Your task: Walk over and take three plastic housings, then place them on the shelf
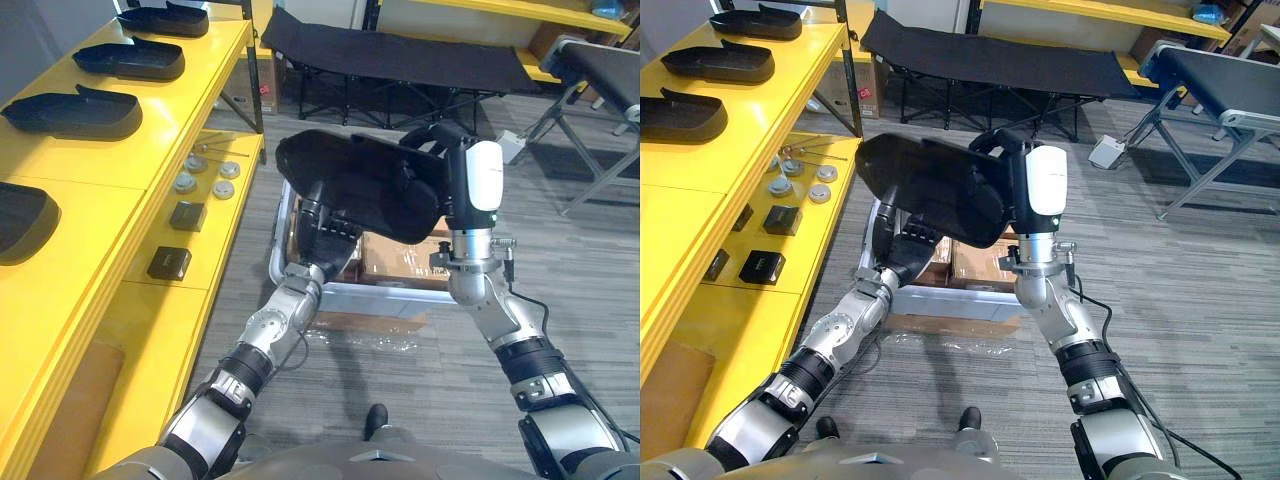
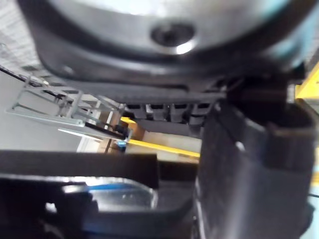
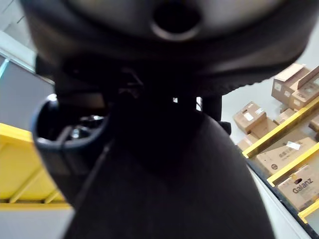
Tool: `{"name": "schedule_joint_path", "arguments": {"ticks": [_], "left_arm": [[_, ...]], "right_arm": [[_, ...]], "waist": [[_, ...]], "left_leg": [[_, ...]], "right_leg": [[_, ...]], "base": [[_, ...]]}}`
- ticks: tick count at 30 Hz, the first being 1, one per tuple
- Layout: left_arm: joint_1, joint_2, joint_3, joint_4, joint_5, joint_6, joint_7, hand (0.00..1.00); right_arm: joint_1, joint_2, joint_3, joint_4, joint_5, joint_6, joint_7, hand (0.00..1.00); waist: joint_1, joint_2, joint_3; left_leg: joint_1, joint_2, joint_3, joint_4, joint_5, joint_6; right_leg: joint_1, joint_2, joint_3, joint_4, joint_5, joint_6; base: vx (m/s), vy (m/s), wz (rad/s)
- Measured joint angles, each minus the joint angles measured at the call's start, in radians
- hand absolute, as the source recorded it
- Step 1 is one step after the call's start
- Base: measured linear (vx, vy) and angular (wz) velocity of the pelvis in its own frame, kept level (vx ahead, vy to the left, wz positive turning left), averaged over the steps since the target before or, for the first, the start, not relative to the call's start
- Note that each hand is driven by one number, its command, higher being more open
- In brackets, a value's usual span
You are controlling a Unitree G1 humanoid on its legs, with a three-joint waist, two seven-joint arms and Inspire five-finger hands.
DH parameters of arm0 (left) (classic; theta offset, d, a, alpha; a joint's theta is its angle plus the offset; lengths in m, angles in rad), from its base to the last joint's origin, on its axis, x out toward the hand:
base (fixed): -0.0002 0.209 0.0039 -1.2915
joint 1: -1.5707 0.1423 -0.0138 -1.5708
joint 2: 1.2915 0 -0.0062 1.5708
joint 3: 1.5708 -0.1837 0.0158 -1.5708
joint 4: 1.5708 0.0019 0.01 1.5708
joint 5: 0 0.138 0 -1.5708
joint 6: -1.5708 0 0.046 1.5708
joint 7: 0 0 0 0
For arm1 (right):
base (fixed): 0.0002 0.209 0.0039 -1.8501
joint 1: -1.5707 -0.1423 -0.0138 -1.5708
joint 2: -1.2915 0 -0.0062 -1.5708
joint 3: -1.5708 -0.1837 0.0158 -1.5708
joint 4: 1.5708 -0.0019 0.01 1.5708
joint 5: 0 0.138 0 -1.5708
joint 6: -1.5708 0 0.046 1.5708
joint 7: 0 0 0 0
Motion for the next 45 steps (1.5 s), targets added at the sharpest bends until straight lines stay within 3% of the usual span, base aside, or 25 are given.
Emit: {"name": "schedule_joint_path", "arguments": {"ticks": [5, 9, 10, 24, 27, 29, 31, 32, 37, 40, 43, 45], "left_arm": [[0.001, -0.018, -0.003, -0.012, -0.036, -0.067, -0.041, 1.00], [0.001, -0.020, -0.013, -0.012, -0.035, -0.074, -0.044, 1.00], [0.001, -0.020, -0.015, -0.013, -0.035, -0.074, -0.044, 0.00], [0.013, -0.026, -0.031, -0.020, 0.040, -0.070, -0.083, 0.00], [0.013, -0.033, -0.027, -0.021, 0.110, -0.121, -0.083, 0.00], [0.013, -0.041, -0.027, -0.024, 0.176, -0.188, -0.075, 0.00], [0.035, -0.040, -0.020, -0.066, 0.207, -0.205, -0.055, 0.00], [0.058, -0.040, -0.009, -0.097, 0.235, -0.221, -0.041, 0.00], [0.081, -0.041, 0.046, -0.146, 0.404, -0.270, 0.015, 0.00], [0.081, -0.040, 0.110, -0.182, 0.585, -0.300, 0.095, 0.00], [0.096, -0.039, 0.197, -0.224, 0.758, -0.313, 0.183, 0.00], [0.149, -0.039, 0.302, -0.313, 0.868, -0.313, 0.235, 0.00]], "right_arm": [[0.046, 0.033, 0.016, 0.000, -0.006, -0.003, -0.005, 0.00], [0.054, 0.033, 0.016, 0.000, -0.005, -0.003, -0.011, 0.00], [0.055, 0.033, 0.016, 0.000, -0.005, -0.003, -0.016, 0.00], [0.112, 0.060, 0.017, -0.033, 0.004, -0.048, -0.044, 0.00], [0.125, 0.062, 0.020, -0.050, -0.001, -0.069, -0.049, 0.00], [0.127, 0.081, 0.021, -0.050, 0.000, -0.069, -0.049, 0.00], [0.128, 0.095, 0.021, -0.050, 0.000, -0.070, -0.050, 0.00], [0.131, 0.097, 0.021, -0.050, -0.002, -0.080, -0.050, 1.00], [0.148, 0.096, 0.025, -0.048, -0.017, -0.076, -0.043, 1.00], [0.155, 0.097, 0.034, -0.048, -0.012, -0.055, -0.011, 1.00], [0.156, 0.099, 0.034, -0.053, 0.054, -0.025, -0.001, 1.00], [0.186, 0.102, 0.005, -0.120, 0.126, 0.004, 0.006, 1.00]], "waist": [[0.002, -0.001, -0.004], [0.001, -0.001, -0.004], [0.001, -0.001, -0.004], [0.003, -0.001, -0.005], [0.001, -0.001, -0.007], [0.001, -0.001, -0.012], [0.001, 0.000, -0.016], [0.002, 0.000, -0.023], [0.003, -0.003, -0.036], [0.002, 0.000, -0.039], [0.002, 0.007, -0.048], [0.002, 0.025, -0.059]], "left_leg": [[0.002, -0.001, -0.005, 0.000, 0.000, 0.000], [0.008, -0.001, -0.005, 0.000, -0.002, -0.001], [0.009, -0.001, -0.004, 0.000, -0.003, -0.001], [0.014, -0.002, -0.003, 0.000, -0.010, 0.000], [0.015, -0.002, -0.001, 0.000, -0.010, 0.000], [0.015, -0.002, -0.001, 0.000, -0.010, 0.000], [0.015, -0.002, 0.000, 0.000, -0.012, -0.002], [0.015, -0.002, 0.002, 0.000, -0.014, -0.003], [0.016, -0.002, 0.004, 0.000, -0.015, -0.003], [0.018, -0.002, 0.004, 0.000, -0.015, -0.003], [0.018, -0.002, 0.004, 0.001, -0.015, -0.003], [0.019, -0.003, 0.004, 0.001, -0.015, -0.004]], "right_leg": [[0.009, 0.000, -0.007, -0.009, 0.001, 0.001], [0.018, 0.000, -0.010, -0.014, 0.002, 0.003], [0.019, 0.000, -0.010, -0.015, 0.002, 0.003], [0.024, 0.000, -0.009, -0.016, 0.002, 0.003], [0.024, 0.000, -0.009, -0.016, 0.002, 0.003], [0.024, 0.000, -0.009, -0.017, 0.002, 0.003], [0.023, 0.000, -0.008, -0.017, 0.002, 0.003], [0.021, 0.000, -0.007, -0.018, 0.002, 0.003], [0.021, 0.000, -0.007, -0.018, 0.002, 0.003], [0.021, 0.000, -0.007, -0.019, 0.002, 0.003], [0.023, 0.000, -0.009, -0.019, 0.002, 0.003], [0.024, 0.000, -0.012, -0.018, 0.002, 0.003]], "base": [[0.00, 0.001, 0.02], [0.00, 0.000, 0.01], [0.00, 0.000, 0.00], [0.00, 0.000, 0.00], [0.00, 0.000, 0.00], [0.00, 0.000, 0.00], [0.00, 0.000, 0.00], [0.00, 0.004, -0.03], [0.00, 0.000, 0.00], [0.00, 0.000, 0.00], [0.00, 0.000, 0.00], [0.00, 0.000, 0.00]]}}
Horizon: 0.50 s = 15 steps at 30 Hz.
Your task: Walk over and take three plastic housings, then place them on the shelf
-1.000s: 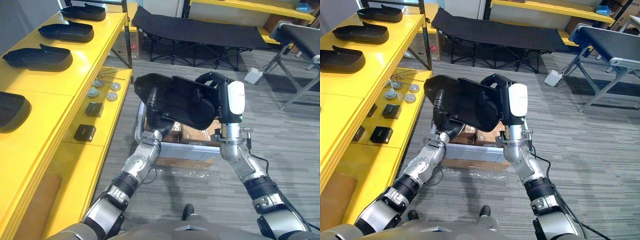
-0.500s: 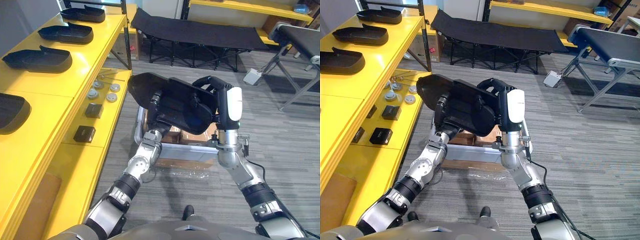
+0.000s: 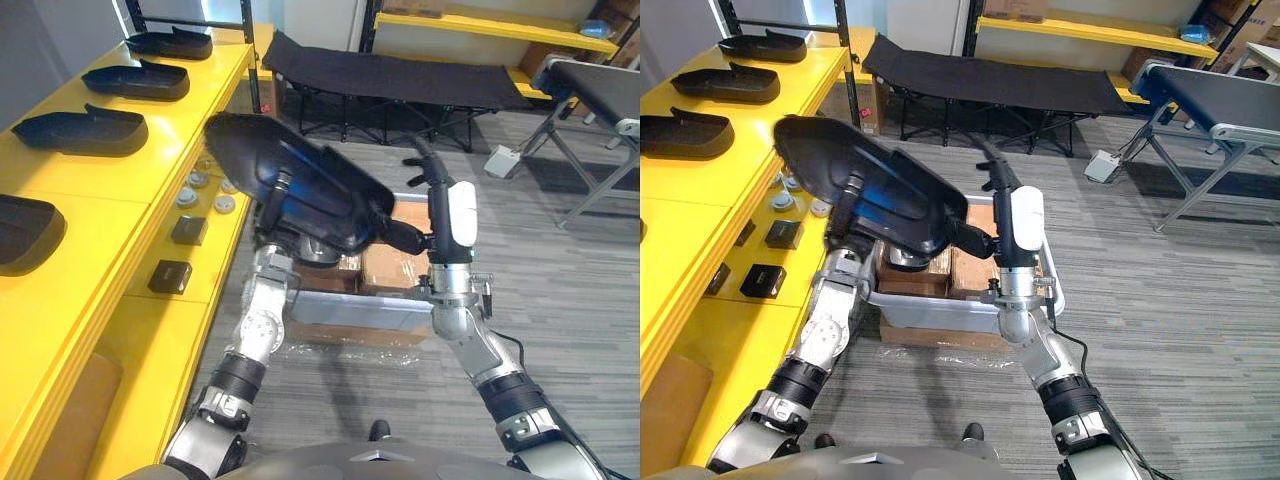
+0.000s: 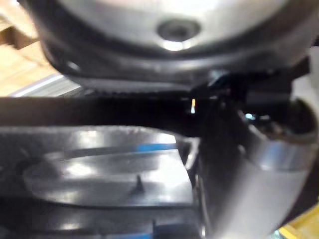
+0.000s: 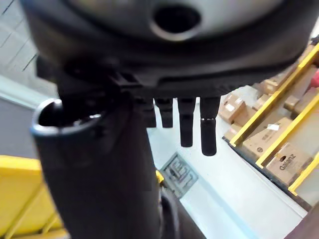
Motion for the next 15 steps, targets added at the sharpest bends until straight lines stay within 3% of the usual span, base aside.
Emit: {"name": "schedule_joint_path", "arguments": {"ticks": [3, 5, 10, 15], "left_arm": [[0.061, 0.001, 0.102, -0.097, 0.137, 0.001, 0.069, 0.00], [0.106, 0.003, 0.193, -0.176, 0.296, 0.001, 0.163, 0.00], [0.179, 0.024, 0.363, -0.257, 0.606, 0.000, 0.335, 0.00], [0.238, 0.027, 0.422, -0.311, 0.683, -0.028, 0.333, 0.00]], "right_arm": [[0.036, 0.021, -0.057, -0.073, 0.076, 0.009, 0.004, 1.00], [0.087, 0.064, -0.121, -0.152, 0.166, 0.016, 0.019, 1.00], [0.210, 0.121, -0.182, -0.238, 0.305, 0.017, 0.111, 1.00], [0.319, 0.160, -0.193, -0.275, 0.470, 0.036, 0.321, 1.00]], "waist": [[0.001, 0.022, -0.013], [0.003, 0.037, -0.023], [0.003, 0.051, -0.041], [0.000, 0.067, -0.059]], "left_leg": [[0.000, 0.000, -0.003, 0.000, -0.004, -0.001], [0.002, 0.000, -0.006, 0.000, -0.007, -0.002], [0.011, 0.000, -0.006, 0.000, -0.027, -0.007], [0.001, 0.002, -0.007, 0.000, -0.030, -0.010]], "right_leg": [[0.003, 0.000, -0.011, 0.000, 0.000, 0.000], [0.008, 0.000, -0.020, 0.000, -0.001, -0.001], [0.009, 0.000, -0.031, -0.001, -0.019, -0.019], [-0.001, 0.000, -0.041, -0.006, -0.026, -0.026]], "base": [[0.00, 0.000, 0.03], [0.00, 0.006, 0.05], [0.00, 0.003, -0.01], [0.00, 0.000, 0.00]]}}
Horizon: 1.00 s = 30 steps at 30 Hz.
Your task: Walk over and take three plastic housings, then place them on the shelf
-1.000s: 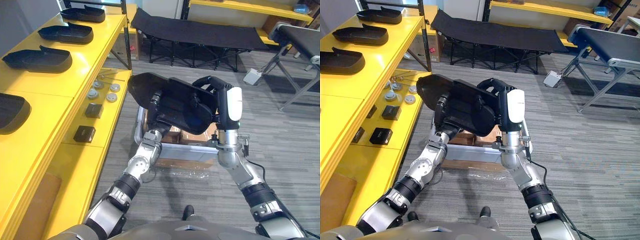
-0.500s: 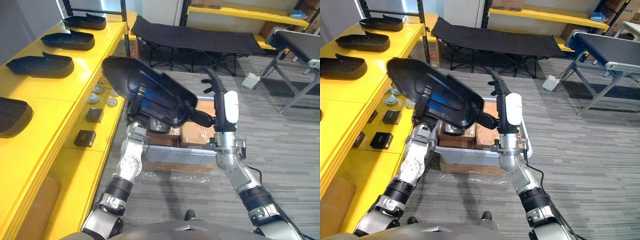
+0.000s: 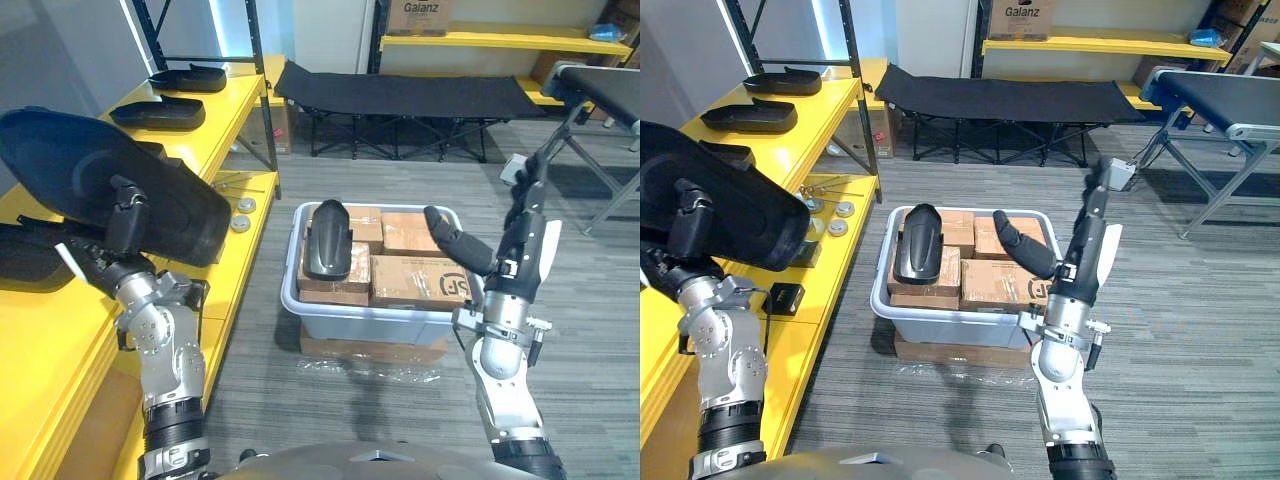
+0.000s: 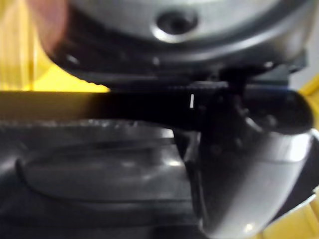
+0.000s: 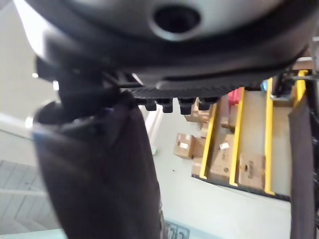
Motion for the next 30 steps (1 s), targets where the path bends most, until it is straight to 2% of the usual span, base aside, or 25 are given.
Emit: {"name": "schedule_joint_path", "arguments": {"ticks": [4, 5, 9, 11, 15, 18, 20, 23, 26, 30], "left_arm": [[0.121, 0.000, -0.066, -0.138, -0.001, -0.024, -0.151, 0.00], [0.166, 0.001, -0.092, -0.181, 0.000, -0.026, -0.231, 0.00], [0.236, 0.016, -0.128, -0.200, 0.012, -0.026, -0.374, 0.00], [0.247, 0.023, -0.128, -0.201, 0.012, -0.025, -0.398, 0.00], [0.291, 0.026, -0.101, -0.226, 0.011, -0.008, -0.427, 0.00], [0.351, 0.025, -0.027, -0.284, 0.006, -0.009, -0.416, 0.00], [0.398, 0.022, 0.048, -0.316, -0.013, -0.017, -0.406, 0.00], [0.476, 0.000, 0.131, -0.343, -0.021, -0.050, -0.405, 0.00], [0.525, -0.017, 0.163, -0.360, -0.050, -0.058, -0.414, 0.00], [0.523, -0.017, 0.161, -0.360, -0.050, -0.058, -0.470, 0.00]], "right_arm": [[0.056, 0.008, 0.000, 0.000, 0.114, 0.065, 0.130, 1.00], [0.065, 0.011, 0.001, 0.000, 0.163, 0.090, 0.176, 1.00], [0.067, 0.026, 0.001, 0.003, 0.274, 0.134, 0.241, 1.00], [0.068, 0.025, 0.003, 0.006, 0.300, 0.143, 0.256, 1.00], [0.051, 0.022, 0.025, 0.050, 0.313, 0.170, 0.267, 1.00], [0.004, 0.018, 0.108, 0.109, 0.308, 0.183, 0.278, 1.00], [-0.057, -0.002, 0.193, 0.144, 0.295, 0.188, 0.281, 1.00], [-0.146, -0.017, 0.274, 0.161, 0.259, 0.198, 0.288, 1.00], [-0.211, -0.017, 0.297, 0.161, 0.263, 0.215, 0.324, 1.00], [-0.214, -0.050, 0.297, 0.152, 0.263, 0.270, 0.374, 1.00]], "waist": [[0.003, 0.008, -0.006], [0.006, 0.011, -0.006], [0.009, 0.025, -0.009], [0.014, 0.027, -0.008], [0.072, 0.039, -0.002], [0.134, 0.040, 0.004], [0.190, 0.039, 0.008], [0.244, 0.026, 0.016], [0.273, 0.001, 0.036], [0.268, -0.022, 0.056]], "left_leg": [[-0.008, 0.000, 0.000, 0.001, 0.001, 0.001], [-0.008, 0.000, 0.000, 0.001, 0.000, 0.000], [-0.034, 0.000, -0.023, 0.014, -0.006, 0.005], [-0.053, 0.000, -0.047, 0.030, -0.009, 0.007], [-0.081, -0.007, -0.151, 0.052, -0.017, 0.016], [-0.100, -0.028, -0.239, 0.063, -0.025, 0.010], [-0.111, -0.038, -0.290, 0.063, -0.024, 0.011], [-0.111, -0.045, -0.322, 0.064, -0.025, 0.010], [-0.112, -0.046, -0.339, 0.085, -0.029, 0.010], [-0.148, -0.056, -0.388, 0.127, -0.034, 0.014]], "right_leg": [[-0.008, 0.000, -0.004, 0.000, 0.001, 0.001], [-0.008, 0.000, -0.008, 0.005, 0.007, 0.010], [-0.001, -0.002, -0.053, 0.005, 0.009, 0.014], [0.004, -0.003, -0.078, 0.006, 0.009, 0.014], [0.065, -0.004, -0.197, 0.006, 0.003, 0.014], [0.105, -0.012, -0.271, 0.006, -0.022, 0.027], [0.125, -0.011, -0.310, 0.006, -0.036, 0.032], [0.143, -0.014, -0.338, 0.016, -0.044, 0.039], [0.158, -0.017, -0.350, 0.034, -0.060, 0.038], [0.190, -0.016, -0.413, 0.054, -0.084, 0.044]], "base": [[0.05, 0.015, 0.00], [0.06, 0.017, 0.00], [0.04, 0.009, 0.11], [0.02, 0.000, 0.42], [0.00, -0.001, 0.69], [-0.01, 0.003, 0.72], [0.00, -0.010, 0.49], [0.02, -0.012, 0.31], [0.04, -0.005, 0.15], [0.01, -0.019, 0.45]]}}
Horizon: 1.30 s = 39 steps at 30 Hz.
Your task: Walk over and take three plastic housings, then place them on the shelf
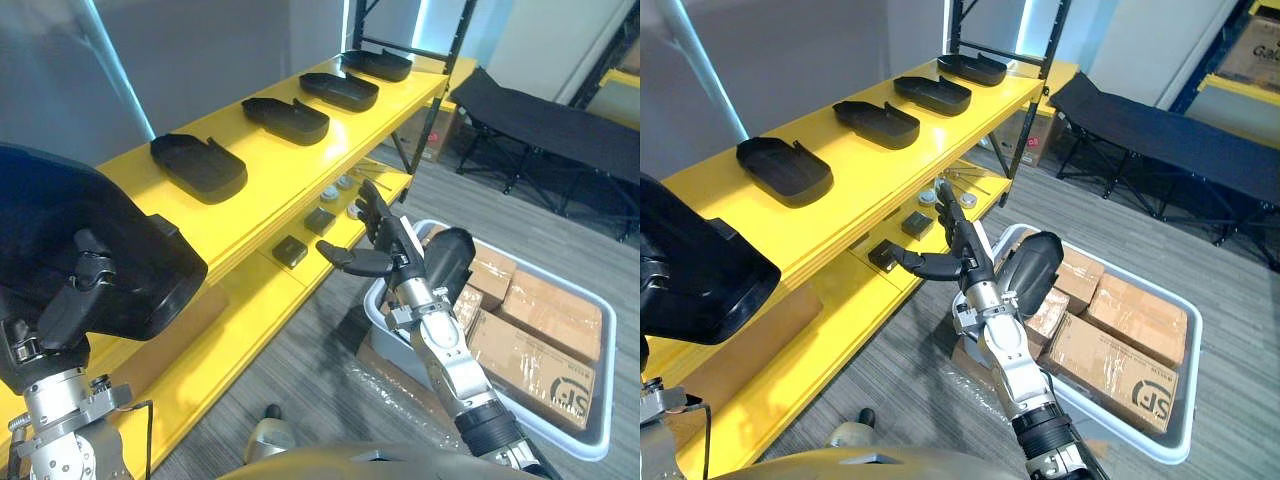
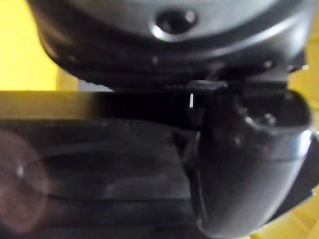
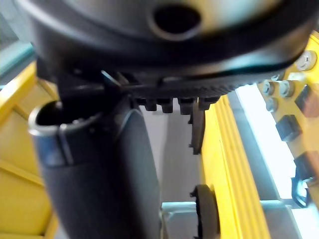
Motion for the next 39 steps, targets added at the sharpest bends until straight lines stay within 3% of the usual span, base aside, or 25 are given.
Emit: {"name": "schedule_joint_path", "arguments": {"ticks": [2, 4, 7, 9, 11, 13, 14, 17, 22, 24, 28, 31, 33, 34, 36, 37, 38, 39], "left_arm": [[-0.010, 0.000, -0.005, 0.000, -0.001, 0.000, -0.059, 0.00], [-0.033, 0.000, -0.010, 0.000, -0.009, 0.000, -0.107, 0.00], [-0.047, 0.001, -0.028, -0.001, -0.009, 0.000, -0.161, 0.00], [-0.050, 0.009, -0.045, -0.010, -0.009, 0.000, -0.196, 0.00], [-0.088, 0.042, -0.093, -0.010, -0.009, 0.001, -0.234, 0.00], [-0.129, 0.064, -0.140, 0.001, -0.009, 0.001, -0.260, 0.00], [-0.144, 0.070, -0.169, 0.007, -0.009, 0.001, -0.275, 0.00], [-0.154, 0.077, -0.208, 0.026, -0.006, 0.001, -0.285, 0.00], [-0.142, 0.078, -0.214, 0.061, -0.007, 0.001, -0.231, 0.00], [-0.127, 0.078, -0.214, 0.069, -0.008, 0.001, -0.210, 0.00], [-0.117, 0.076, -0.212, 0.071, -0.007, 0.001, -0.210, 0.00], [-0.122, 0.069, -0.181, 0.071, -0.008, 0.001, -0.239, 0.00], [-0.126, 0.071, -0.143, 0.069, -0.008, 0.001, -0.260, 0.00], [-0.126, 0.071, -0.115, 0.069, -0.008, 0.001, -0.273, 0.00], [-0.141, 0.070, -0.091, 0.084, -0.008, 0.000, -0.277, 0.00], [-0.141, 0.075, -0.082, 0.083, -0.008, 0.000, -0.274, 0.00], [-0.148, 0.086, -0.060, 0.083, -0.001, 0.001, -0.251, 0.00], [-0.163, 0.090, -0.056, 0.084, 0.000, 0.001, -0.212, 0.00]], "right_arm": [[0.012, -0.034, -0.018, -0.002, -0.001, 0.014, 0.012, 1.00], [0.014, -0.047, -0.055, -0.002, -0.004, 0.017, 0.011, 1.00], [0.017, -0.046, -0.112, -0.002, -0.010, 0.017, 0.013, 1.00], [0.039, -0.043, -0.135, -0.005, 0.001, 0.014, 0.023, 1.00], [0.106, -0.041, -0.184, -0.046, 0.005, 0.004, 0.045, 1.00], [0.144, -0.039, -0.215, -0.056, 0.008, -0.027, 0.052, 1.00], [0.154, -0.035, -0.232, -0.056, 0.009, -0.042, 0.057, 1.00], [0.155, -0.033, -0.237, -0.056, 0.007, -0.058, 0.073, 1.00], [0.126, -0.036, -0.233, -0.056, 0.001, -0.077, 0.129, 1.00], [0.122, -0.037, -0.234, -0.056, 0.004, -0.108, 0.139, 1.00], [0.108, -0.036, -0.232, -0.062, 0.010, -0.140, 0.132, 1.00], [0.059, -0.028, -0.218, -0.070, 0.033, -0.157, 0.112, 1.00], [0.034, -0.004, -0.218, -0.081, 0.032, -0.161, 0.093, 1.00], [0.034, 0.010, -0.218, -0.095, 0.029, -0.165, 0.075, 1.00], [0.029, 0.010, -0.215, -0.104, 0.028, -0.182, 0.065, 1.00], [0.023, 0.013, -0.215, -0.103, 0.028, -0.183, 0.064, 1.00], [0.000, 0.021, -0.212, -0.097, 0.027, -0.184, 0.066, 1.00], [-0.019, 0.025, -0.212, -0.088, 0.027, -0.192, 0.068, 1.00]], "waist": [[-0.015, -0.002, 0.009], [-0.019, 0.013, 0.037], [-0.022, 0.060, 0.069], [-0.041, 0.068, 0.071], [-0.077, 0.053, 0.076], [-0.104, 0.042, 0.074], [-0.108, 0.044, 0.073], [-0.106, 0.047, 0.076], [-0.099, 0.056, 0.080], [-0.102, 0.061, 0.081], [-0.100, 0.063, 0.091], [-0.075, 0.049, 0.101], [-0.065, 0.030, 0.111], [-0.055, 0.018, 0.113], [-0.052, 0.016, 0.110], [-0.048, 0.010, 0.109], [-0.053, 0.004, 0.111], [-0.056, 0.017, 0.118]], "left_leg": [[-0.038, -0.010, -0.022, 0.009, 0.025, 0.017], [-0.048, -0.015, -0.025, 0.005, 0.047, 0.029], [-0.049, -0.015, -0.026, -0.001, 0.063, 0.042], [-0.057, -0.021, -0.026, 0.007, 0.060, 0.054], [-0.074, -0.057, -0.065, 0.021, 0.067, 0.074], [-0.083, -0.095, -0.120, -0.001, 0.096, 0.070], [-0.081, -0.103, -0.133, -0.026, 0.115, 0.069], [-0.090, -0.108, -0.086, -0.032, 0.144, 0.077], [-0.069, -0.094, -0.040, -0.030, 0.142, 0.079], [-0.068, -0.090, -0.017, -0.025, 0.129, 0.095], [-0.108, -0.099, -0.009, 0.044, 0.093, 0.098], [-0.148, -0.125, -0.008, 0.142, 0.035, 0.106], [-0.182, -0.137, 0.030, 0.255, -0.035, 0.140], [-0.191, -0.146, 0.053, 0.321, -0.102, 0.145], [-0.193, -0.170, 0.023, 0.361, -0.139, 0.151], [-0.184, -0.178, 0.020, 0.351, -0.143, 0.153], [-0.146, -0.187, -0.003, 0.313, -0.149, 0.168], [-0.112, -0.190, -0.025, 0.295, -0.154, 0.183]], "right_leg": [[0.009, -0.002, -0.050, 0.020, -0.015, 0.003], [0.017, -0.006, -0.080, 0.043, -0.034, 0.005], [0.017, -0.015, -0.084, 0.081, -0.061, 0.011], [0.009, -0.029, -0.064, 0.135, -0.108, 0.024], [-0.055, -0.029, 0.139, 0.259, -0.233, 0.007], [-0.091, -0.016, 0.251, 0.317, -0.303, -0.013], [-0.092, -0.018, 0.244, 0.326, -0.311, -0.012], [-0.083, -0.019, 0.236, 0.325, -0.296, 0.003], [-0.071, -0.009, 0.248, 0.313, -0.296, 0.000], [-0.067, -0.007, 0.248, 0.308, -0.303, -0.010], [-0.060, -0.016, 0.228, 0.306, -0.304, -0.009], [-0.032, -0.040, 0.197, 0.303, -0.313, 0.002], [0.006, -0.060, 0.173, 0.296, -0.326, 0.000], [0.040, -0.065, 0.165, 0.319, -0.321, -0.001], [-0.077, -0.149, 0.272, 0.611, -0.247, -0.016], [-0.118, -0.166, 0.315, 0.686, -0.205, -0.022], [-0.205, -0.212, 0.381, 0.858, -0.077, -0.031], [-0.256, -0.219, 0.400, 0.942, -0.176, -0.056]], "base": [[-0.01, -0.001, 0.81], [-0.06, 0.032, 0.60], [-0.10, 0.046, 0.21], [-0.11, 0.052, 0.37], [-0.14, -0.007, 0.82], [-0.12, -0.092, 0.94], [-0.08, -0.095, 0.73], [-0.01, -0.017, 0.29], [-0.06, -0.002, -0.02], [-0.10, 0.007, -0.05], [-0.05, 0.045, 0.13], [0.04, 0.081, 0.30], [0.11, 0.124, 0.42], [0.23, 0.123, 0.47], [0.24, 0.154, 0.53], [0.20, 0.156, 0.39], [0.26, 0.102, 0.33], [0.24, 0.045, 0.34]]}}
